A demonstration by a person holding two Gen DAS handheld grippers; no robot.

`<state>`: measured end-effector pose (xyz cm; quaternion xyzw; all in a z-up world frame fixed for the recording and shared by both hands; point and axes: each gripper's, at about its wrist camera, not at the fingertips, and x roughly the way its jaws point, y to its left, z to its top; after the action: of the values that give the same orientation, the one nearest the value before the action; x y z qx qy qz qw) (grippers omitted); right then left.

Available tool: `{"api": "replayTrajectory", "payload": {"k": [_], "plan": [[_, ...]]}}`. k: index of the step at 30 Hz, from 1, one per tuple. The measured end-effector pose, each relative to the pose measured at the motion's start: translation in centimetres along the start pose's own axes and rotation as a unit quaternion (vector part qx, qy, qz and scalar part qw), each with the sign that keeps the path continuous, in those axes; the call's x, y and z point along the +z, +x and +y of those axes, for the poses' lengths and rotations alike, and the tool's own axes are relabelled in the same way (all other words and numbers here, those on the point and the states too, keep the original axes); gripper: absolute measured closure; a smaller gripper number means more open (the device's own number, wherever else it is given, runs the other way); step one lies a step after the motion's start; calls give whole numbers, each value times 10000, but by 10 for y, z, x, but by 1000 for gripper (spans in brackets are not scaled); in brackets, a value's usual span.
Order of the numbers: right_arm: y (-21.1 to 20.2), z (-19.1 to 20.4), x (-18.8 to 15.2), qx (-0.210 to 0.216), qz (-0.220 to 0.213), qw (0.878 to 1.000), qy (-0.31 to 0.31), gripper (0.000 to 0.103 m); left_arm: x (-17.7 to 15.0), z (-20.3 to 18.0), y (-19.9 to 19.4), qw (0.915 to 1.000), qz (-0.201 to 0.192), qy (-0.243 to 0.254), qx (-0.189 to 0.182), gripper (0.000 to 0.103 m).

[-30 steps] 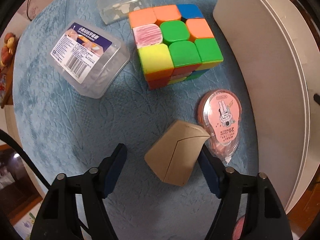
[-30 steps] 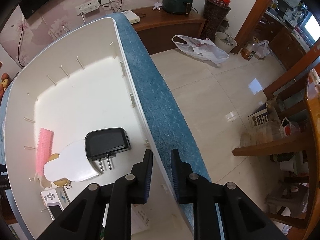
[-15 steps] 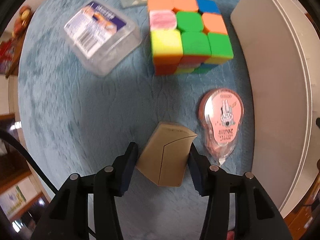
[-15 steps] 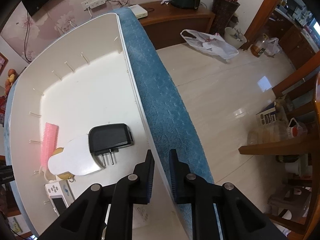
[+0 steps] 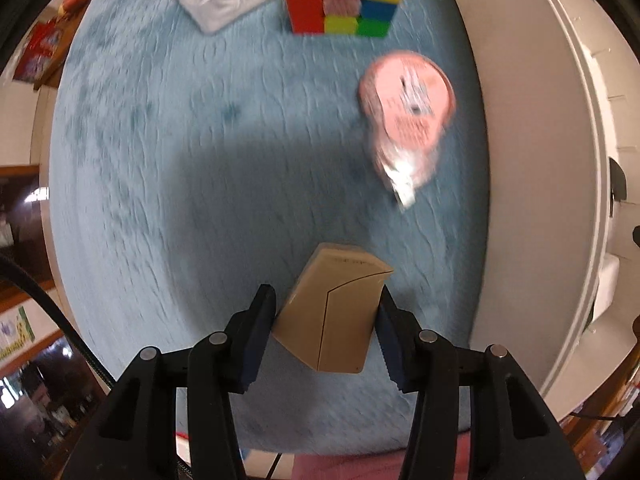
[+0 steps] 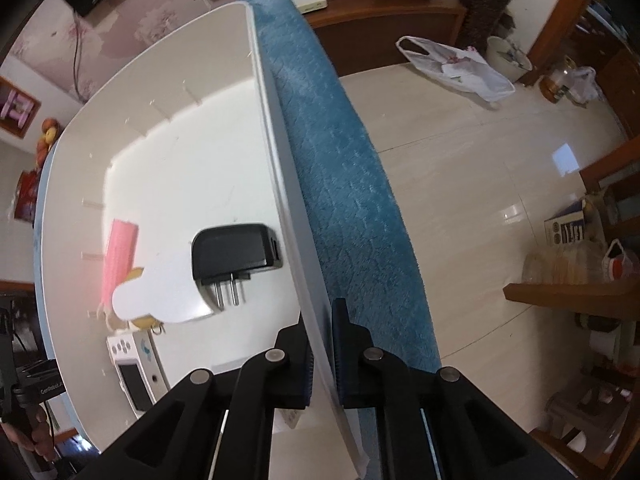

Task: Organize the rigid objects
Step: 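Carry the beige cardboard piece into the tray and open the left gripper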

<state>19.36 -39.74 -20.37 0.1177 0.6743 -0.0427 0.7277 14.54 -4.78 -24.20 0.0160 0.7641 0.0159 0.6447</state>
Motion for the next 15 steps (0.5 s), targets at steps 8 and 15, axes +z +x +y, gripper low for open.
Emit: {"api": "replayTrajectory", "payload": {"k": [8,15], "plan": [[0,2,-6,57,141,9991,-389,95,-40,-16,-8,9996,-64,-244,122,50],[2,-4,-1,300,330,9979,-460,95,-66,-23,-34,9986,-368,-221,295,50]]}}
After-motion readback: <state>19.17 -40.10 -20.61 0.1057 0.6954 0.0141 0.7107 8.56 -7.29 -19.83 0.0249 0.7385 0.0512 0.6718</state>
